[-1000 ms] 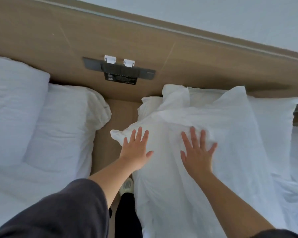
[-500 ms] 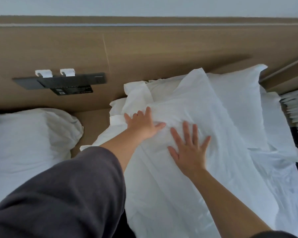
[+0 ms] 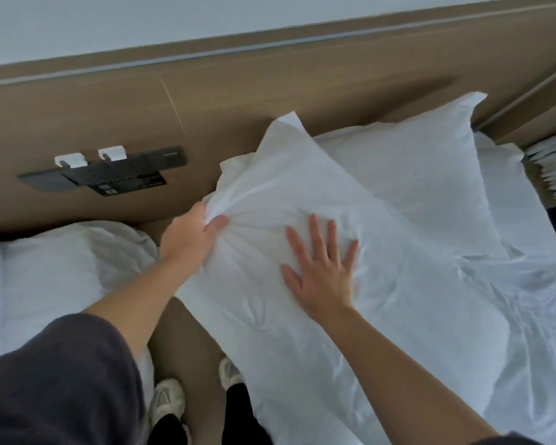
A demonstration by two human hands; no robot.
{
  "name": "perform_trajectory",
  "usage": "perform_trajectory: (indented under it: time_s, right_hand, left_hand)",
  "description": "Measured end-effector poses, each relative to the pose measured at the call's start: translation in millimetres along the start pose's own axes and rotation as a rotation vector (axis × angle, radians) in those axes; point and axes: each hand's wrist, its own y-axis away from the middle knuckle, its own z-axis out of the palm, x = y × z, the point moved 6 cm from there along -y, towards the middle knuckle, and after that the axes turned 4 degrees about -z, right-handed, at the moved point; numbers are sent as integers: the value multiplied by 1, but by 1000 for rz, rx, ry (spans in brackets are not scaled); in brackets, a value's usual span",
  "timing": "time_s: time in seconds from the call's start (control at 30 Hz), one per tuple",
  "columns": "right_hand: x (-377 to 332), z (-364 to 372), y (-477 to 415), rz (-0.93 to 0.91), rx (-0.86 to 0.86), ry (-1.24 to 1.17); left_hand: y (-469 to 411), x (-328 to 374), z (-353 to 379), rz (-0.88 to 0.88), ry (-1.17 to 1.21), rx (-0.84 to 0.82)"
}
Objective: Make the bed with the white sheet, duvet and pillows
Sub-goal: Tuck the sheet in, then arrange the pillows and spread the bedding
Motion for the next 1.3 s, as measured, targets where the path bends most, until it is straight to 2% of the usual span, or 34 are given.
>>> perform_trajectory:
  time_s: [0.13, 0.2, 0.3, 0.37, 0.47, 0.53, 0.63, 0.73, 0.87, 1.13, 1.3]
  right_hand:
    - [20, 21, 0, 126, -178, -15]
    - [30, 28, -1, 152, -246, -6]
    - [43, 29, -6, 160, -285, -43]
    - [49, 27, -7, 146, -298, -65]
    - [57, 22, -13, 132, -314, -103]
    - [64, 22, -19, 154, -319, -150]
    - [79, 25, -26, 215, -311, -231]
    - [95, 27, -35, 258, -307, -279]
    - [115, 36, -45, 304, -330, -265]
    - [152, 62, -72, 415, -396, -283]
    - [161, 63, -81, 473, -366, -435]
  left_hand:
    - [8, -69, 7, -372, -110, -44]
    - [26, -81, 27, -537, -37, -103]
    - [57, -72, 49, -761, 278, -37]
    - [82, -59, 69, -956, 597, -34]
    - [123, -20, 103, -1124, 1031, -224]
    - [145, 5, 118, -1156, 1135, -326]
    - [164, 30, 137, -1204, 1200, -356]
    - [167, 42, 150, -1194, 1160, -358]
    - [160, 34, 163, -1191, 1125, -310]
    - [150, 1, 198, -1158, 1251, -241]
    - [145, 0, 206, -1142, 1281, -274]
